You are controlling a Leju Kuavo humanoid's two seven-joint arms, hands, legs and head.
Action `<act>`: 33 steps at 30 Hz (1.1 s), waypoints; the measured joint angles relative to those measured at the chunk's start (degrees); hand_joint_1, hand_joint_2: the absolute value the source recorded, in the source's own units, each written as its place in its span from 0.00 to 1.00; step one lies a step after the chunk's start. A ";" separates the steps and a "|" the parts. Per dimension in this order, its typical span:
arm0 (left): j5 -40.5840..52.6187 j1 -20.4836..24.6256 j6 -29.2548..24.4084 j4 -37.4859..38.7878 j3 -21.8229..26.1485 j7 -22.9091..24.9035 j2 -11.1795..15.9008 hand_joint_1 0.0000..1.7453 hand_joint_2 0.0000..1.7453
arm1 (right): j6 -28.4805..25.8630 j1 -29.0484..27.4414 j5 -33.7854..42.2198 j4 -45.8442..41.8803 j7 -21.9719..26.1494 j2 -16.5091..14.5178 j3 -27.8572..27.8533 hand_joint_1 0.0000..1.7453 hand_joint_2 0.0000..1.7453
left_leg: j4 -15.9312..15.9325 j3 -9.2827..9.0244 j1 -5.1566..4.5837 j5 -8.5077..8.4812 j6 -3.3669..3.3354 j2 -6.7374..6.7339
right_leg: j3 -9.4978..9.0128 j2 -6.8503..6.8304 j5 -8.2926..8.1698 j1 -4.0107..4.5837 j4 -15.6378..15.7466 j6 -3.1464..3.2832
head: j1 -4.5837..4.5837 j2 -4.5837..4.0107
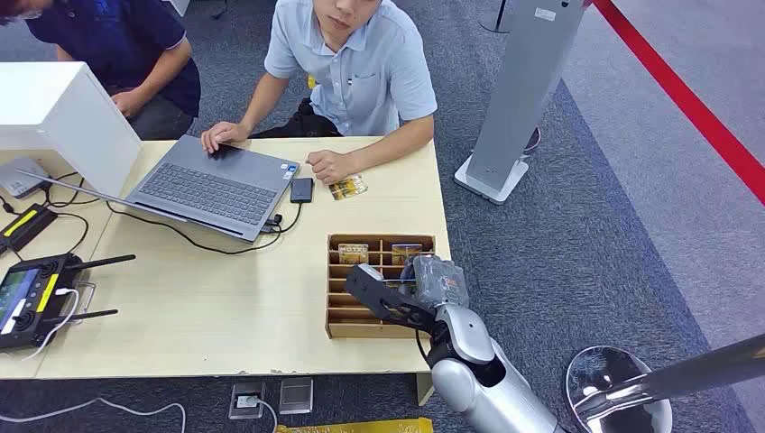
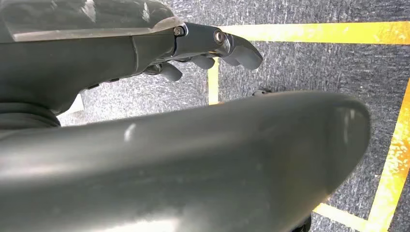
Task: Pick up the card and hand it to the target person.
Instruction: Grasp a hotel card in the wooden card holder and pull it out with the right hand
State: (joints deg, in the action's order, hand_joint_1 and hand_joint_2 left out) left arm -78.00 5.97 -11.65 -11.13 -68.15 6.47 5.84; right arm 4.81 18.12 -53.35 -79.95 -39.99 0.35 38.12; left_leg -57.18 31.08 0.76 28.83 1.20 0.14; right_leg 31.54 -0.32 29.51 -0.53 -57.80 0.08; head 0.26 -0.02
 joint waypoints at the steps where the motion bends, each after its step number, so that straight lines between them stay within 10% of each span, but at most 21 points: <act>1: 0.00 0.00 0.00 0.00 0.00 0.01 0.00 0.00 0.00 | 0.00 0.02 0.00 0.01 0.00 0.00 0.00 0.77 1.00 | 0.00 0.00 0.00 0.00 0.00 0.00 | 0.00 0.00 0.00 0.00 0.00 0.00 | 0.00 0.00; 10: 0.01 0.00 0.00 0.00 0.04 0.02 0.00 0.00 0.00 | -0.01 0.05 0.20 0.17 -0.01 0.00 0.29 0.96 1.00 | 0.00 -0.01 0.00 0.00 0.00 0.00 | 0.00 0.00 0.00 0.00 0.00 0.00 | -0.03 0.00; 33: -0.60 -0.02 -1.21 0.00 0.56 -0.67 0.00 0.00 0.00 | -3.02 0.11 2.50 -3.15 0.03 0.93 1.38 0.96 1.00 | 0.00 -0.01 0.00 -0.02 0.03 0.00 | 0.00 0.00 -0.02 0.00 0.00 0.01 | 0.01 0.00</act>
State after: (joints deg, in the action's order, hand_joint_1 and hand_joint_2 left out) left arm -78.59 5.95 -12.86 -11.13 -67.59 5.80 5.84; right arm 1.79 18.23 -50.85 -83.11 -39.95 1.28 39.50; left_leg -57.18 31.07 0.76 28.81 1.23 0.13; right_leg 31.54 -0.32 29.49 -0.53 -57.80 0.09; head 0.27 -0.02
